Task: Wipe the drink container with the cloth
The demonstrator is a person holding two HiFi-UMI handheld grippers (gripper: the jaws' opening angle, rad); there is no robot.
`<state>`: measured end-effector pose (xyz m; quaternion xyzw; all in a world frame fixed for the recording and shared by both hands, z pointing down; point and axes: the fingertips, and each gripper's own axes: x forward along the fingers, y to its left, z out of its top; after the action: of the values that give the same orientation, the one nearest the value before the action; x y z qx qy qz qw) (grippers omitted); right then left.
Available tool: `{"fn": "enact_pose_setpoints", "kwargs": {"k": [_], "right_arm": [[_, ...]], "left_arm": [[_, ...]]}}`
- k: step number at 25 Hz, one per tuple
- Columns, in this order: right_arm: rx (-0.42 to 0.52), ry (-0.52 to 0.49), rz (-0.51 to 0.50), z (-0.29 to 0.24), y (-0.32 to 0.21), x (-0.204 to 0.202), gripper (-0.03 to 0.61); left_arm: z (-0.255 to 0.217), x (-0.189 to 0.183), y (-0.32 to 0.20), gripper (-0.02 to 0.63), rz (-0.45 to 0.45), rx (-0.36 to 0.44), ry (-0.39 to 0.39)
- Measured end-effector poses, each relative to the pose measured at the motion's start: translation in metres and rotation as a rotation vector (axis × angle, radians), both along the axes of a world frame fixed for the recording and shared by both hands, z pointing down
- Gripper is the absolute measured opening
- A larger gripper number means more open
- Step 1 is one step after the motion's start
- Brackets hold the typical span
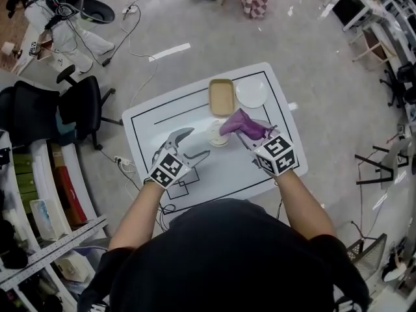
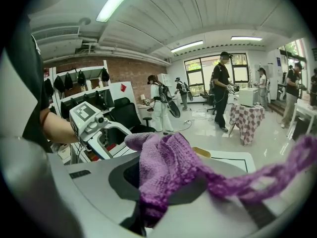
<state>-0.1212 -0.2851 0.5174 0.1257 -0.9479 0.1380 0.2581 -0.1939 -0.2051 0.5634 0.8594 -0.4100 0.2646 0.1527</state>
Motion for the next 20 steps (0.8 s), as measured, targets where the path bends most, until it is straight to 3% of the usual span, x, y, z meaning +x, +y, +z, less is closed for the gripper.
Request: {"fn": "enact_pose_setpoints", "kwargs": {"k": [3,9,14,17,20], "right_arm": [[-0.007,-0.029,-0.084,-0.002,0.008,-0.021,0.081],[-0.069,-0.062,-0.247,0.003,0.031,-0.055,0.078],[-0.132,0.039,-0.330,0.039,0.054,-0.066,0.078],[-0.137,0.135,-0.337,0.065,0.061,-0.061,0.077],[-0.135,0.140,-0.312,0.071,0.061,-0.057,0.078]], "left_arm": [[0.018,0.012,-0.012,0.404,0.052,0.005,-0.082],[0.045,0.030,-0.036,0.431,0.129,0.022,-0.206],[0.060,0.044,-0.040,0.431,0.211,0.056,-0.276],[0.068,0.046,-0.042,0.430,0.221,0.056,-0.310],[0.069,0.046,-0.042,0.430,0.207,0.050,-0.305]]}}
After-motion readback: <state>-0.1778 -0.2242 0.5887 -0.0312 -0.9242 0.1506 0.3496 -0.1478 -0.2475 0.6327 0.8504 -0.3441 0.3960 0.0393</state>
